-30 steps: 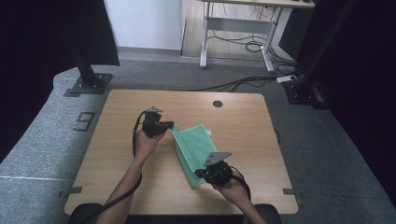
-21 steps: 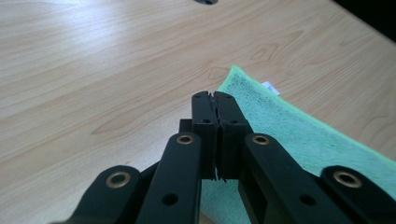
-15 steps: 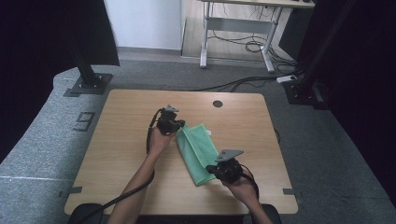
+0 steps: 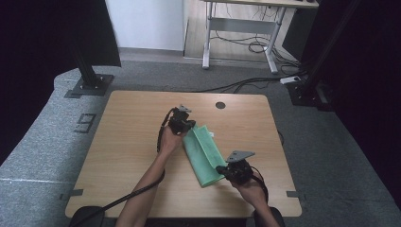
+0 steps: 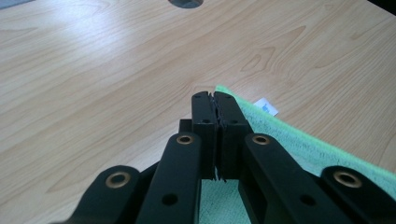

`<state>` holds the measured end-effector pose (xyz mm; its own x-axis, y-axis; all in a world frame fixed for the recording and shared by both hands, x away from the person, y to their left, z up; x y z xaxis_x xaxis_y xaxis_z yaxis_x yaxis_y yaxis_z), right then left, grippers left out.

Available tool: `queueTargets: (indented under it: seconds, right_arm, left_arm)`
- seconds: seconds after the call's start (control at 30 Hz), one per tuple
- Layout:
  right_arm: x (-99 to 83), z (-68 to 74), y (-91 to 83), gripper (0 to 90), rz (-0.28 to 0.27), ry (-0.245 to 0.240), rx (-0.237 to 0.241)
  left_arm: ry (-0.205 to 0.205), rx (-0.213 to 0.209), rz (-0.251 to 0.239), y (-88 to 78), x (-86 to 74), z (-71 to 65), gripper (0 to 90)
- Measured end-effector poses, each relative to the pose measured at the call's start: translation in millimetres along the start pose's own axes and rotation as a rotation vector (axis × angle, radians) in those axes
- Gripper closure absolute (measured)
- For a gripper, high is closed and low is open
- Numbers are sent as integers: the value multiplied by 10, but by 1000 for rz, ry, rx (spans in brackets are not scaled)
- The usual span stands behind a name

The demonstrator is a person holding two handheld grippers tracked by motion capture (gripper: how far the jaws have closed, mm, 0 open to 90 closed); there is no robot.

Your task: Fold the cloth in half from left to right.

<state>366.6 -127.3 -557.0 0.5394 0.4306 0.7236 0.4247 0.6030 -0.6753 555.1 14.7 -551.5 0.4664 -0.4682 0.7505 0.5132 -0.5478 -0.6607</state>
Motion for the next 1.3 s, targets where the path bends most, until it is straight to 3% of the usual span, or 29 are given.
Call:
queueTargets:
  seconds: [0.43, 0.73, 0.8, 0.87, 1.1, 1.3]
  right_arm:
    - [-101, -121, 71, 873, 36, 15, -31]
    - [-182, -184, 160, 872, 72, 26, -35]
    - [-179, -196, 152, 871, 68, 26, -37]
    - [-173, -208, 136, 862, 61, 29, -40]
    - [-112, -292, 37, 720, 13, 55, -75]
    - [-51, -379, -47, 598, -29, 69, -107]
  left_arm:
    - [25, 8, 59, 296, -19, -38, 874]
    - [27, 19, 84, 380, -89, -22, 849]
    - [25, 19, 76, 379, -84, -21, 804]
    - [28, 29, 63, 360, -62, -17, 695]
    - [40, 58, 40, 233, 7, 9, 396]
    - [39, 59, 10, 71, 52, 39, 297]
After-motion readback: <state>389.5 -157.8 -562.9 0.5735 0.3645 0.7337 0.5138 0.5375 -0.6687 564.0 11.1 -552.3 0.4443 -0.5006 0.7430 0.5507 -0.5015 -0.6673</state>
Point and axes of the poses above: each handheld gripper's, and its own axes: y roughly forward along the jaws, x roughly out of its top, z roughly to its left, the point moved 9 cm from there along y, roughly forward along the jaws, and after that the axes turned 7 degrees about y, right-handed, at the moved point
